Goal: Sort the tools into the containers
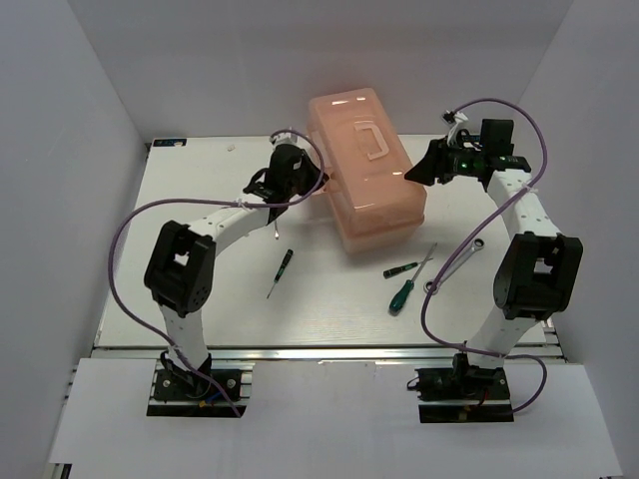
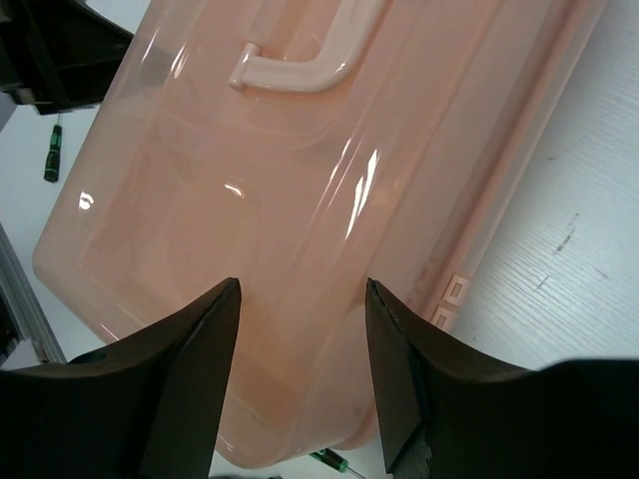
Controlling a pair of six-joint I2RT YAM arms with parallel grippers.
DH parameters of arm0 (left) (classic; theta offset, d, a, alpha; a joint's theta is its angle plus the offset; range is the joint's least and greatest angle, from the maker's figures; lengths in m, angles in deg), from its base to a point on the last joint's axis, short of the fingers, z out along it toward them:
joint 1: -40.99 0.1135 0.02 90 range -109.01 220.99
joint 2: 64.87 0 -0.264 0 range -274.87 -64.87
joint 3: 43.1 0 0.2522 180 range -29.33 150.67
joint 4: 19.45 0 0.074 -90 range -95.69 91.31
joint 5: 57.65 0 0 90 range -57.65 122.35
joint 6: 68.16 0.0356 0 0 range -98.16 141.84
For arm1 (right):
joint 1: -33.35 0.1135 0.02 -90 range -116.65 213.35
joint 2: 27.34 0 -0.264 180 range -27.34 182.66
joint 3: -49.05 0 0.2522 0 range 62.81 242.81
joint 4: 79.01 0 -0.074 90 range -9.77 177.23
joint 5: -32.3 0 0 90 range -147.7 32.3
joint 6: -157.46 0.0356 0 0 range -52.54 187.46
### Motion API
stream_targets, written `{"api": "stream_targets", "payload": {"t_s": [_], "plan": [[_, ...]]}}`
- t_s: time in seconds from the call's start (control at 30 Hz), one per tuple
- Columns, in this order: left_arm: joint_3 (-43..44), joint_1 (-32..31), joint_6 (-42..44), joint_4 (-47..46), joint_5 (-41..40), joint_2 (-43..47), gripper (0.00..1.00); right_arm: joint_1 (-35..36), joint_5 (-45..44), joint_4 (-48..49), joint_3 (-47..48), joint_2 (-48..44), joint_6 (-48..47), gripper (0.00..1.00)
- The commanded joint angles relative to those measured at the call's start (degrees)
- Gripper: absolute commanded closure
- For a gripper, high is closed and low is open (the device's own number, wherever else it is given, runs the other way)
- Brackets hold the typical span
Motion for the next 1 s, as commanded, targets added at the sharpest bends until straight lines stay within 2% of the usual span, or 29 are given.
{"api": "stream_targets", "payload": {"t_s": [0.0,0.1,0.2,0.23,0.3,0.33,0.37,0.47,0.5,0.73,0.97], "plan": [[0.26,-1.13,6.78,-3.69,-1.44,12.81,0.99,2.20,3.90,-10.89,-3.14,0.67,-0.34,0.43],[4.82,-1.14,11.53,-2.73,-1.63,14.50,0.94,2.64,3.37,-12.47,-4.62,0.32,-1.57,0.43],[13.07,-1.22,13.64,-1.33,1.36,11.88,0.81,3.43,2.32,-11.69,-7.69,-1.08,-1.04,0.43],[15.45,-1.22,13.64,-0.97,3.45,8.82,0.70,3.69,1.97,-10.90,-8.49,-1.52,-0.87,0.42],[23.87,-1.66,13.73,0.86,6.89,4.33,0.60,4.22,0.56,-10.11,-9.98,-3.01,-0.60,0.41],[27.74,-1.84,13.91,2.27,7.95,-1.43,0.54,4.48,0.12,-9.67,-11.12,-3.54,-0.43,0.41],[36.82,-2.01,14.00,4.89,9.70,-4.71,0.52,4.66,-0.32,-9.49,-11.48,-3.98,-0.34,0.41],[50.93,-2.98,13.12,13.86,10.51,-16.29,0.47,5.36,-1.81,-8.35,-13.50,-5.65,0.54,0.38],[55.68,-3.15,12.51,15.28,10.77,-17.74,0.46,5.54,-2.25,-8.00,-14.03,-6.61,1.32,0.38],[44.75,-3.24,7.32,18.88,10.85,-13.01,0.35,7.73,-5.59,-8.16,-15.79,-8.82,0.81,0.30],[44.47,-3.42,5.56,21.88,14.55,-13.97,0.32,13.09,-9.28,-10.54,-16.41,-8.73,-0.51,0.30]]}}
